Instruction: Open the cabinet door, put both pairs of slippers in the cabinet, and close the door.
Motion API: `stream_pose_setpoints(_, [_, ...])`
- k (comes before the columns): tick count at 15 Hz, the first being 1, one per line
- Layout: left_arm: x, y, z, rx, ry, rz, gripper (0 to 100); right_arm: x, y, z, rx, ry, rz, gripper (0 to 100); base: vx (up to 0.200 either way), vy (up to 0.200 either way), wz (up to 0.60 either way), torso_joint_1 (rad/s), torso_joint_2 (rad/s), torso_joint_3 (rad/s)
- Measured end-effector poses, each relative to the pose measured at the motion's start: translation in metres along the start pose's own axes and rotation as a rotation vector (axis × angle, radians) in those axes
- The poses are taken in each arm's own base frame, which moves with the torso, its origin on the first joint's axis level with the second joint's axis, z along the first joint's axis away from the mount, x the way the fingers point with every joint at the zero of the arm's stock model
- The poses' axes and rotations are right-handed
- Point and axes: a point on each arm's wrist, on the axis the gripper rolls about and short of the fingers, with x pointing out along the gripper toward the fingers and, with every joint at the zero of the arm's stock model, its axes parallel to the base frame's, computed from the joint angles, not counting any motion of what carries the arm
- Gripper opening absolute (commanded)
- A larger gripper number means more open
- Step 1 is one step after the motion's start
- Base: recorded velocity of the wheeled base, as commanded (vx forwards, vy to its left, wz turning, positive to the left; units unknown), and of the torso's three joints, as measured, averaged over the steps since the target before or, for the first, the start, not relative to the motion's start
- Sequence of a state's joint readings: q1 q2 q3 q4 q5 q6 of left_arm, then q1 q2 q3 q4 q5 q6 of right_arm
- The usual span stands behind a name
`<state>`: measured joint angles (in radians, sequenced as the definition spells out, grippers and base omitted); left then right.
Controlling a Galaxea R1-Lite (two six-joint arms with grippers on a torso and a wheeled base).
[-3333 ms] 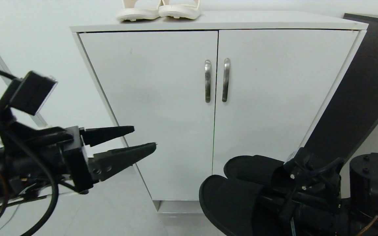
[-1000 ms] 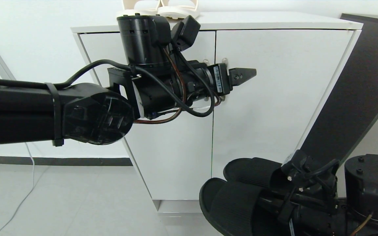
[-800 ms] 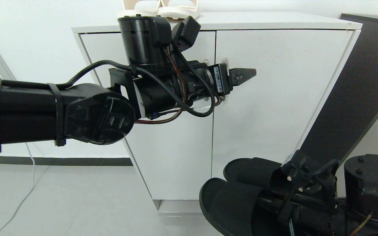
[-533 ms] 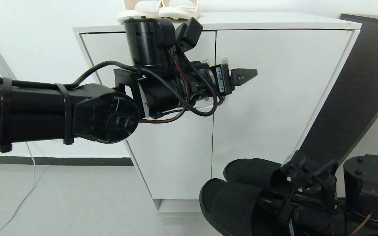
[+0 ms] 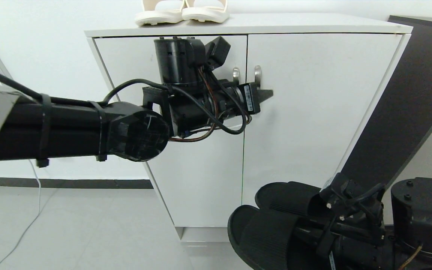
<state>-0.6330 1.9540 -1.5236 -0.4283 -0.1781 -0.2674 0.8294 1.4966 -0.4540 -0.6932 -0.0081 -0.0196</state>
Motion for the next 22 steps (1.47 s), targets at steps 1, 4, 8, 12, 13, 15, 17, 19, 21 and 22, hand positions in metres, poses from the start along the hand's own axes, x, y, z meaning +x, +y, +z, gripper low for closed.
stream_pose_setpoints(1, [0.000, 0.001, -0.002, 0.000, 0.007, 0.004, 0, 0.000, 0.000, 0.000, 0.000, 0.001, 0.000, 0, 0.000, 0.000, 0.00, 0.000, 0.00, 0.000])
stream_pose_setpoints(4, [-0.004, 0.000, -0.003, 0.002, 0.009, 0.016, 0, 0.000, 0.000, -0.002, 0.000, 0.008, 0.019, 0, 0.000, 0.000, 0.00, 0.000, 0.00, 0.000])
stream_pose_setpoints(8, [-0.025, -0.011, -0.006, -0.003, 0.036, -0.005, 0, -0.001, 0.002, -0.006, -0.001, 0.021, 0.085, 0, 0.000, 0.000, 0.00, 0.000, 0.00, 0.000])
stream_pose_setpoints(12, [-0.050, -0.020, -0.008, -0.004, 0.057, -0.013, 0, -0.003, 0.004, -0.010, -0.006, 0.032, 0.121, 0, 0.000, 0.000, 0.00, 0.000, 0.00, 0.000])
stream_pose_setpoints(13, [-0.056, -0.022, -0.006, -0.002, 0.045, -0.014, 0, -0.004, 0.005, -0.011, -0.008, 0.032, 0.135, 0, 0.000, 0.000, 0.00, 0.000, 0.00, 0.000])
stream_pose_setpoints(15, [-0.066, -0.028, -0.005, 0.002, 0.029, -0.030, 0, -0.006, 0.006, -0.012, -0.029, 0.031, 0.168, 0, 0.000, 0.000, 0.00, 0.000, 0.00, 0.000])
stream_pose_setpoints(17, [-0.075, -0.035, -0.004, 0.008, 0.006, -0.057, 0, -0.009, 0.007, -0.018, -0.064, 0.040, 0.203, 0, 0.000, 0.000, 0.00, 0.000, 0.00, 0.000])
stream_pose_setpoints(19, [-0.081, -0.036, -0.002, 0.009, 0.002, -0.058, 0, -0.010, 0.007, -0.019, -0.065, 0.043, 0.205, 0, 0.000, 0.000, 0.00, 0.000, 0.00, 0.000])
stream_pose_setpoints(21, [-0.082, -0.038, 0.000, 0.010, -0.005, -0.067, 0, -0.011, 0.007, -0.019, -0.066, 0.041, 0.203, 0, 0.000, 0.000, 0.00, 0.000, 0.00, 0.000])
stream_pose_setpoints(22, [-0.082, -0.039, 0.003, 0.011, -0.013, -0.071, 0, -0.011, 0.007, -0.019, -0.066, 0.041, 0.203, 0, 0.000, 0.000, 0.00, 0.000, 0.00, 0.000])
